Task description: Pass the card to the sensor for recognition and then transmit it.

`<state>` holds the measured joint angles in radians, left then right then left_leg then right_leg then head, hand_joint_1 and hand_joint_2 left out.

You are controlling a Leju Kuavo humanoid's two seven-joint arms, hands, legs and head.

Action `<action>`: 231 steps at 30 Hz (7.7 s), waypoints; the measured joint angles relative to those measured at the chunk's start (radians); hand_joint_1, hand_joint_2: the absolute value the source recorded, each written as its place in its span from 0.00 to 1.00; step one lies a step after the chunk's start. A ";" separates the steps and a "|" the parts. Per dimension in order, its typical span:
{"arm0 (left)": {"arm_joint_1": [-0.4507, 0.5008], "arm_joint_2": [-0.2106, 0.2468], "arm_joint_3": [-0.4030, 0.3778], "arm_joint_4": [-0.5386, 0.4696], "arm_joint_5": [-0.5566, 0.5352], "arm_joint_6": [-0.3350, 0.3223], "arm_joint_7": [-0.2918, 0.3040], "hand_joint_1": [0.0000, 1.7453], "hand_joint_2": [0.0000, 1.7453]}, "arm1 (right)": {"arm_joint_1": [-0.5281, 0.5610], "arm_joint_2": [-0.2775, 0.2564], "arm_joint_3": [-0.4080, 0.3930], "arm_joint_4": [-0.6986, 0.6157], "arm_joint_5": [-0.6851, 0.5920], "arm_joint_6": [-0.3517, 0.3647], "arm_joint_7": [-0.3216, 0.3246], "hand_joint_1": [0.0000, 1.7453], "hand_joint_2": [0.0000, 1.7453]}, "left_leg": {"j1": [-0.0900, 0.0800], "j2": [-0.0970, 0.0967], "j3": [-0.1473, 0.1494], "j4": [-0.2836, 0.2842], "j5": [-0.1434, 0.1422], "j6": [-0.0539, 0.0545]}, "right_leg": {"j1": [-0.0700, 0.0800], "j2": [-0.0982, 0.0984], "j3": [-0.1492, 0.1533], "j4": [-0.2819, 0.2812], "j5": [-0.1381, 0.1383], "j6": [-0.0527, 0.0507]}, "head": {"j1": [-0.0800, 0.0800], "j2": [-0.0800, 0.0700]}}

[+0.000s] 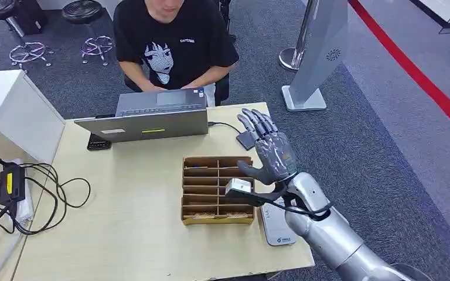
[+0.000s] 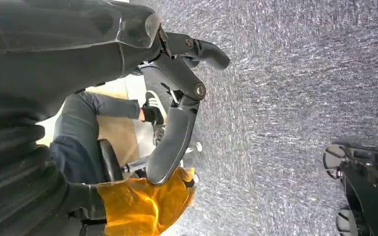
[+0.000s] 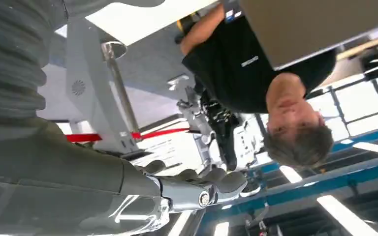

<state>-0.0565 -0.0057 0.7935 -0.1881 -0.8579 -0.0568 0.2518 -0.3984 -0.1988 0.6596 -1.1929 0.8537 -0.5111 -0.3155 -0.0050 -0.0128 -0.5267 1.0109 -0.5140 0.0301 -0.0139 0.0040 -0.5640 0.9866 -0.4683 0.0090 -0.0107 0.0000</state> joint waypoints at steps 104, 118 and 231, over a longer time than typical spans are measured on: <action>-0.004 -0.006 0.055 0.000 -0.096 -0.008 -0.002 0.00 1.00 | -0.021 0.096 0.026 0.295 0.163 -0.120 0.113 0.00 1.00 | 0.000 0.000 0.000 0.000 0.000 0.000 | 0.000 0.000 0.000 0.000 0.000 0.000 | 0.000 0.000; -0.003 -0.007 0.055 0.000 -0.103 -0.009 -0.002 0.00 1.00 | -0.001 0.096 0.001 0.277 0.161 -0.149 0.125 0.00 1.00 | 0.000 0.000 0.000 0.000 0.000 0.000 | 0.000 0.000 0.000 0.000 0.000 0.000 | 0.000 0.000; -0.006 -0.010 0.153 0.000 -0.150 -0.011 -0.005 0.00 1.00 | 0.041 0.033 0.007 0.182 0.237 -0.070 0.159 0.08 1.00 | 0.000 0.000 0.000 0.000 0.000 0.000 | 0.000 0.000 0.000 0.000 0.000 0.000 | 0.000 0.000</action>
<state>-0.0623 -0.0156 0.9468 -0.1881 -1.0082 -0.0675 0.2468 -0.3573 -0.1659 0.6668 -1.0105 1.0906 -0.5814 -0.1560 -0.0050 -0.0125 -0.5265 1.0108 -0.5140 0.0301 -0.0139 0.0041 -0.5637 0.9866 -0.4682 0.0091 -0.0107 0.0000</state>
